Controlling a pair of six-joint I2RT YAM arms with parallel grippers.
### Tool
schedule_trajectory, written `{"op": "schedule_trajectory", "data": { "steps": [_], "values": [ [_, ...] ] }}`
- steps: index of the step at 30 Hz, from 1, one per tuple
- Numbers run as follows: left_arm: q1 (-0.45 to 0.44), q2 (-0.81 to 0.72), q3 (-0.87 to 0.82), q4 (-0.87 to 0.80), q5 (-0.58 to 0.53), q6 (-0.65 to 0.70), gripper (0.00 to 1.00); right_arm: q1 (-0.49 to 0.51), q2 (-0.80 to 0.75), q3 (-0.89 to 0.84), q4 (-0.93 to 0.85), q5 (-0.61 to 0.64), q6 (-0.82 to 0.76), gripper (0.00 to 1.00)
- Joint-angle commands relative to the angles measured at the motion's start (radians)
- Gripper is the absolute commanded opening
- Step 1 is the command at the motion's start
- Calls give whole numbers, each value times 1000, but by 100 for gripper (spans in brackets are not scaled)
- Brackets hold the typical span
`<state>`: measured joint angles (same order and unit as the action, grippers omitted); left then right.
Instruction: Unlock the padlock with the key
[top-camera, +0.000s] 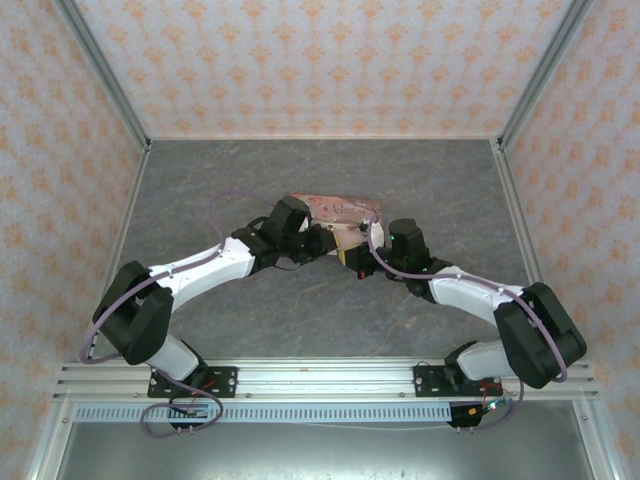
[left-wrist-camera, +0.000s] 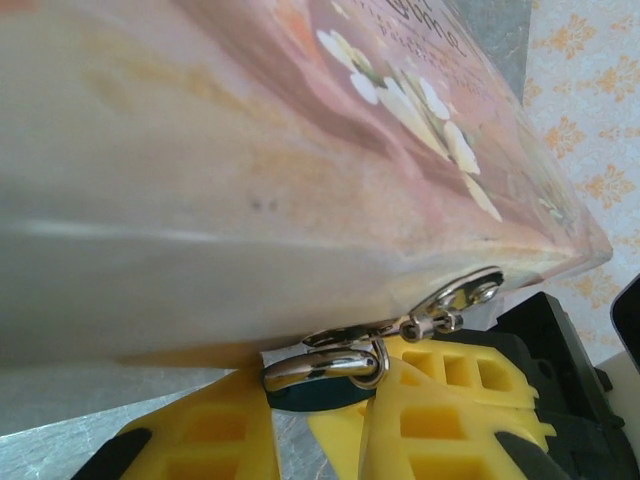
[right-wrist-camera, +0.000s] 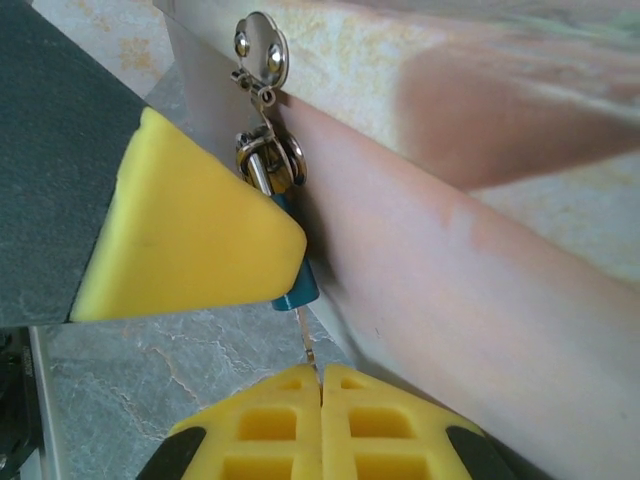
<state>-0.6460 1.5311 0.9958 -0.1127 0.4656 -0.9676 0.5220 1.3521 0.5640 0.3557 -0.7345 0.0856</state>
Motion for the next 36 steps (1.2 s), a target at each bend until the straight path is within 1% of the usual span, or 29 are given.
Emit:
{"op": "schedule_trajectory", "data": {
  "steps": [1, 8, 14, 26, 33, 36],
  "values": [
    [-17, -40, 9, 45, 81, 40, 11, -17, 21, 49, 121, -29, 18, 0],
    [-17, -39, 10, 37, 81, 59, 10, -28, 50, 81, 118, -65, 24, 0],
    [-17, -15, 7, 51, 88, 55, 10, -27, 61, 99, 165, -85, 62, 0],
    [-17, 37, -11, 124, 126, 11, 9, -28, 46, 122, 235, -69, 103, 0],
    [-16, 52, -11, 133, 112, 17, 10, -27, 57, 64, 238, -47, 116, 0],
    [-17, 77, -15, 152, 105, 14, 10, -17, 63, 22, 243, -11, 137, 0]
  ]
}}
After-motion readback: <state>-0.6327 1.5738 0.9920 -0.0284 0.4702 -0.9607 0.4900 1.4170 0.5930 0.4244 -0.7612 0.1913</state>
